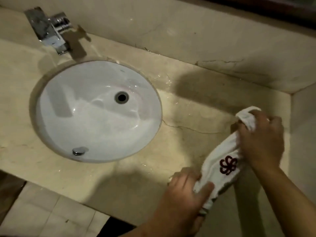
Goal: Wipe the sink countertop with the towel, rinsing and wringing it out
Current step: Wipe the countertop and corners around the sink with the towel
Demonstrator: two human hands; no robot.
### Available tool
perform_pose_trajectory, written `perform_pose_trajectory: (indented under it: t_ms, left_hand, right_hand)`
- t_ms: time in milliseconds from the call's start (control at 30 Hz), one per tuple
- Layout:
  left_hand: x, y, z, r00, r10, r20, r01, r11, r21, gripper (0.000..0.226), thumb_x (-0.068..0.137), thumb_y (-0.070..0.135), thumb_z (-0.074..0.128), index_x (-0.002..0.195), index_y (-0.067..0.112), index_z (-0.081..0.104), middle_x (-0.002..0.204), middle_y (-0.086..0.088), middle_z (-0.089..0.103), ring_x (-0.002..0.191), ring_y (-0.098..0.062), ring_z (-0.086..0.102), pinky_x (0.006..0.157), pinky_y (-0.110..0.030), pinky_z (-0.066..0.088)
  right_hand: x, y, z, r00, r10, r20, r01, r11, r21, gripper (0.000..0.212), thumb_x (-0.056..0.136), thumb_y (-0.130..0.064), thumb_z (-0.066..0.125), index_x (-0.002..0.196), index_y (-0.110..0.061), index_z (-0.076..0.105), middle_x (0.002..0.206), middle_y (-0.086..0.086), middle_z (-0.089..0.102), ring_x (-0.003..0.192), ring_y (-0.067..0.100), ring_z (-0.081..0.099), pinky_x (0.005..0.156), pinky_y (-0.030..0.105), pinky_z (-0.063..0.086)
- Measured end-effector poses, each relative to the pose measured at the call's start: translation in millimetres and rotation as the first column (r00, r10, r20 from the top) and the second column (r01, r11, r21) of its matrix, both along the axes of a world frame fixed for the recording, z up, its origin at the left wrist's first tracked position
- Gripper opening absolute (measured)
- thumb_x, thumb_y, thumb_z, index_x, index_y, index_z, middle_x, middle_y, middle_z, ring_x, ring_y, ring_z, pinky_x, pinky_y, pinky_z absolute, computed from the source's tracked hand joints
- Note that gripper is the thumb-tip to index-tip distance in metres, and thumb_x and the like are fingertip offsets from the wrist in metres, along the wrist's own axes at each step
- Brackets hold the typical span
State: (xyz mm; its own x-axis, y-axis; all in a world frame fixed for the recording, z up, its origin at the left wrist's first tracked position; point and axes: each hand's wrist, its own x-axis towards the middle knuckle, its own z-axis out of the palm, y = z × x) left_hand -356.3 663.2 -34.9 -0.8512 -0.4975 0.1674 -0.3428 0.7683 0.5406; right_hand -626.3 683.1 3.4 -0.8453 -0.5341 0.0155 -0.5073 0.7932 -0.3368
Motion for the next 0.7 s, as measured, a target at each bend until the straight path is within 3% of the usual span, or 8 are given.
perform_pose_trajectory:
  t_ms: [133,167,267,333,400,500,600,700]
  left_hand:
    - [-25,77,-30,0.994,0.112,-0.002,-0.111,0.980,0.165,0.015,0.089,0.031,0.075,0.102,0.030,0.070,0.127,0.002,0.070,0.105,-0.025,0.073,0.085,-0.046,0.055]
    - [-31,92,-32,0.989,0.147,0.029,-0.150,0.974,0.171,0.014,0.092,0.037,0.071,0.105,0.033,0.069,0.131,0.007,0.068,0.103,-0.019,0.074,0.085,-0.043,0.055]
    - [-37,101,-31,0.962,0.272,0.031,-0.271,0.962,-0.030,0.028,0.098,0.055,0.051,0.117,0.042,0.067,0.135,0.016,0.063,0.090,-0.003,0.070,0.082,-0.027,0.051]
    - [-41,82,-19,0.968,0.252,-0.013,-0.250,0.966,0.062,0.032,0.088,0.052,0.073,0.118,0.043,0.072,0.126,0.012,0.071,0.095,-0.012,0.072,0.085,-0.034,0.054]
    - [-40,68,-17,0.975,0.212,-0.067,-0.208,0.976,0.067,0.035,0.086,0.046,0.078,0.121,0.043,0.071,0.123,0.009,0.072,0.099,-0.016,0.071,0.087,-0.036,0.057]
    - [-41,28,-35,0.993,0.105,-0.062,-0.101,0.993,0.057,0.029,0.093,0.039,0.070,0.123,0.041,0.070,0.125,0.006,0.070,0.099,-0.020,0.070,0.092,-0.040,0.057]
    - [-31,3,-39,0.991,0.128,-0.039,-0.128,0.992,0.012,0.022,0.101,0.031,0.058,0.117,0.035,0.073,0.123,0.002,0.071,0.090,-0.024,0.069,0.081,-0.039,0.058]
    - [0,-23,-24,0.989,0.137,-0.047,-0.129,0.981,0.144,0.027,0.093,0.029,0.062,0.117,0.028,0.075,0.126,-0.005,0.070,0.097,-0.027,0.067,0.082,-0.040,0.057]
  right_hand:
    - [-15,63,-26,0.985,-0.174,-0.008,0.175,0.985,0.017,0.060,0.093,-0.048,0.047,0.140,-0.011,0.053,0.139,0.033,0.045,0.120,0.052,0.046,0.105,0.053,0.034]
    - [-15,69,-31,0.983,-0.182,0.008,0.182,0.983,-0.016,0.064,0.094,-0.048,0.043,0.143,-0.007,0.051,0.140,0.035,0.044,0.123,0.052,0.044,0.109,0.053,0.031]
    - [-8,62,-35,0.980,-0.184,0.068,0.190,0.977,-0.097,0.066,0.096,-0.043,0.042,0.147,-0.002,0.046,0.148,0.033,0.039,0.133,0.049,0.036,0.114,0.045,0.024]
    - [-6,49,-37,0.986,-0.156,0.062,0.163,0.979,-0.122,0.065,0.093,-0.042,0.045,0.146,-0.003,0.048,0.150,0.030,0.037,0.136,0.050,0.034,0.116,0.047,0.025]
    - [-4,33,-37,0.986,-0.153,0.068,0.161,0.978,-0.133,0.066,0.091,-0.044,0.047,0.144,-0.005,0.050,0.151,0.027,0.037,0.138,0.049,0.034,0.117,0.049,0.027]
    - [3,0,-38,0.998,-0.036,0.054,0.044,0.987,-0.153,0.059,0.091,-0.042,0.051,0.139,-0.009,0.056,0.147,0.023,0.044,0.136,0.043,0.039,0.113,0.043,0.031]
    - [19,-43,-44,0.986,0.162,0.033,-0.153,0.969,-0.193,0.046,0.092,-0.036,0.058,0.129,-0.010,0.063,0.138,0.019,0.052,0.127,0.039,0.048,0.106,0.041,0.037]
    - [53,-87,-46,0.965,0.263,0.019,-0.251,0.940,-0.231,0.037,0.088,-0.029,0.060,0.121,-0.011,0.064,0.131,0.014,0.054,0.118,0.033,0.050,0.098,0.039,0.040]
